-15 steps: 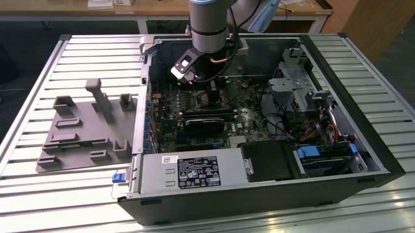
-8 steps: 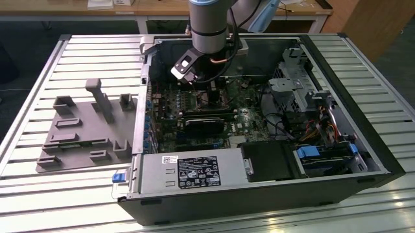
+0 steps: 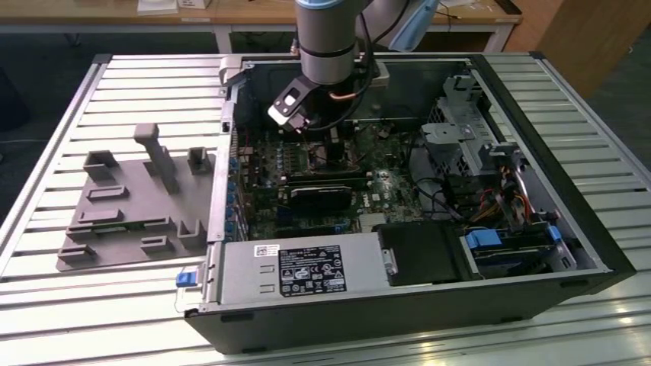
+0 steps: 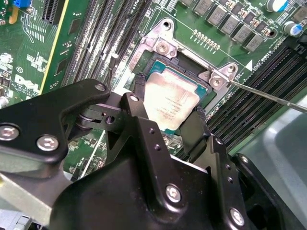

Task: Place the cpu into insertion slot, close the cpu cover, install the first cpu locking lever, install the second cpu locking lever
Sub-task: 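Place the cpu into insertion slot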

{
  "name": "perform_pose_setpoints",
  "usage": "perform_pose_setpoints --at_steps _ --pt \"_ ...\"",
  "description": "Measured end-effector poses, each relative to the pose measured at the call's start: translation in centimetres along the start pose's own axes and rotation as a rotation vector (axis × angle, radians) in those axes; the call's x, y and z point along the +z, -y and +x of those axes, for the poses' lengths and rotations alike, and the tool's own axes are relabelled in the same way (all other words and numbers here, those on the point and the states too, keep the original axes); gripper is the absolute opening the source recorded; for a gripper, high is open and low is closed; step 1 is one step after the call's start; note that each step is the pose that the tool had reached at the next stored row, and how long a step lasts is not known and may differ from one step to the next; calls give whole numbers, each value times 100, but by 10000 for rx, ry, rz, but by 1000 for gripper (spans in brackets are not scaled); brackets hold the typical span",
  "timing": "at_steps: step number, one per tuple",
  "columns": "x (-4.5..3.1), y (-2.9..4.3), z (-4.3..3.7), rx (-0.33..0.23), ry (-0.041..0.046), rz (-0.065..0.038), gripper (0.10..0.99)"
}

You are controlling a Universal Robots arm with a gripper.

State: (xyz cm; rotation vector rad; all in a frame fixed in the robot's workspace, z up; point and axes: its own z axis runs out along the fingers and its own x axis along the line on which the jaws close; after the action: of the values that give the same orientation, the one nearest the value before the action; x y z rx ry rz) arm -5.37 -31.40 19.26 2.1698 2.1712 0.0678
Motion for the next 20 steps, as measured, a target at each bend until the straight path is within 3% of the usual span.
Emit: perform_pose_setpoints --at_steps 20 --pt "-14 15 -1 6 1 0 541"
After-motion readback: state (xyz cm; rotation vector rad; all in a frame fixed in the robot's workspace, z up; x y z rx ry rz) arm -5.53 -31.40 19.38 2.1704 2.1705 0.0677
